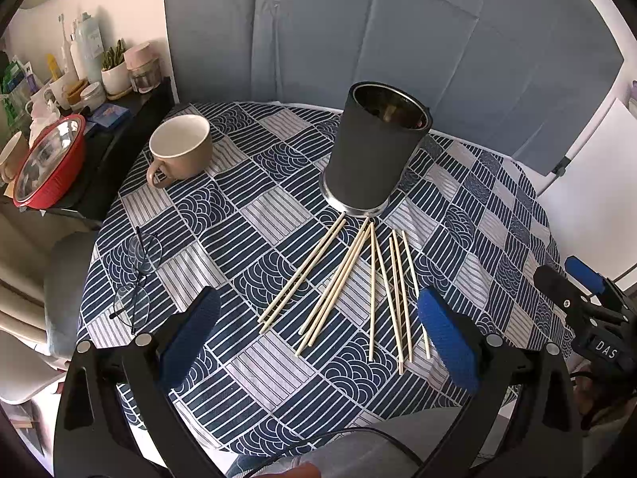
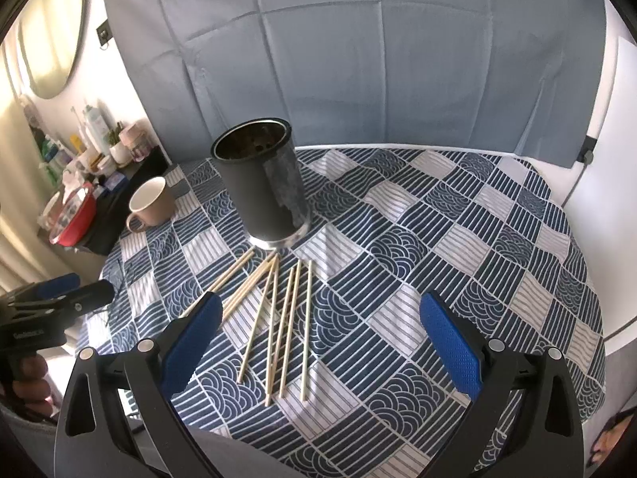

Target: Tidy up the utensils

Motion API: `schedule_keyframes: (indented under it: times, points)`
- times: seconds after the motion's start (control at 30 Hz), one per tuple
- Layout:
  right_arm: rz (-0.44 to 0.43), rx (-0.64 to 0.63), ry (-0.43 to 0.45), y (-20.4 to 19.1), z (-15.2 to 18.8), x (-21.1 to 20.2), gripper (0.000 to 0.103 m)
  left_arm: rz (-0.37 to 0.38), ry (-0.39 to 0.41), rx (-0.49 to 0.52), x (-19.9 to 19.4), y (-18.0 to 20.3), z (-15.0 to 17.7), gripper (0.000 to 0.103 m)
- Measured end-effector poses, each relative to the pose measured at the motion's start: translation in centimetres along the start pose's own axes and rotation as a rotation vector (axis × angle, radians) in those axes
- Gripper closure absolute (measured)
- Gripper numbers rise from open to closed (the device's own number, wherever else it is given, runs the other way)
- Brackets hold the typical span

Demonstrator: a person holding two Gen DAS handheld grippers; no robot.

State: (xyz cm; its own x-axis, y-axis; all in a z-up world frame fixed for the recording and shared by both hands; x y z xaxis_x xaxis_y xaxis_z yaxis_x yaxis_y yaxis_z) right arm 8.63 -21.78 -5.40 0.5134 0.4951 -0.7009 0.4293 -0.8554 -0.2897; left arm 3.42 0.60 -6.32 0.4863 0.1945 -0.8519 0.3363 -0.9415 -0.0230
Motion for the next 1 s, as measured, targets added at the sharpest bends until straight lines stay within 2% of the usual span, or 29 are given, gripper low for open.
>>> schedule_keyframes:
  times: [0.27, 0.57, 0.8, 1.0]
  points:
    - [0.005, 0.030, -0.060, 0.7, 0.3, 1.6, 0.008, 0.000, -0.067, 0.005, 1.7, 0.0, 0.1, 0.006]
    - [0.027, 0.062, -0.197, 1.9, 0.9, 5.4, 0.008, 0.009, -0.186, 0.014, 5.0, -0.2, 0.0, 0.006]
    - [0.040, 0.124, -0.298, 3.9, 1.4, 9.3, 0.008, -0.047, -0.266, 0.040, 9.3, -1.5, -1.3, 0.006]
    - [0.036, 0.185, -0.380, 6.0, 2.1, 13.3, 0.008, -0.087, -0.348, 0.079, 13.8, -1.7, -1.2, 0.006]
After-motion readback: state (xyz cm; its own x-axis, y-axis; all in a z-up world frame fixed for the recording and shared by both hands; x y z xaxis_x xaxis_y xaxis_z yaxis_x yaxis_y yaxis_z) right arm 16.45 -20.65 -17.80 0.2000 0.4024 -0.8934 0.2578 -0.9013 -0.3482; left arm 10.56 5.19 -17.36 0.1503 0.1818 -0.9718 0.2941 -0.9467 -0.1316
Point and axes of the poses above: each gripper's, at about its wrist camera, not at the fingertips, and x roughly the way its jaws point, y to its right, z to its underside, the point moved 5 cm from there along x, roughly the way its jaws point, and after that the axes turned 12 degrees about -z, right-handed, at the moved point
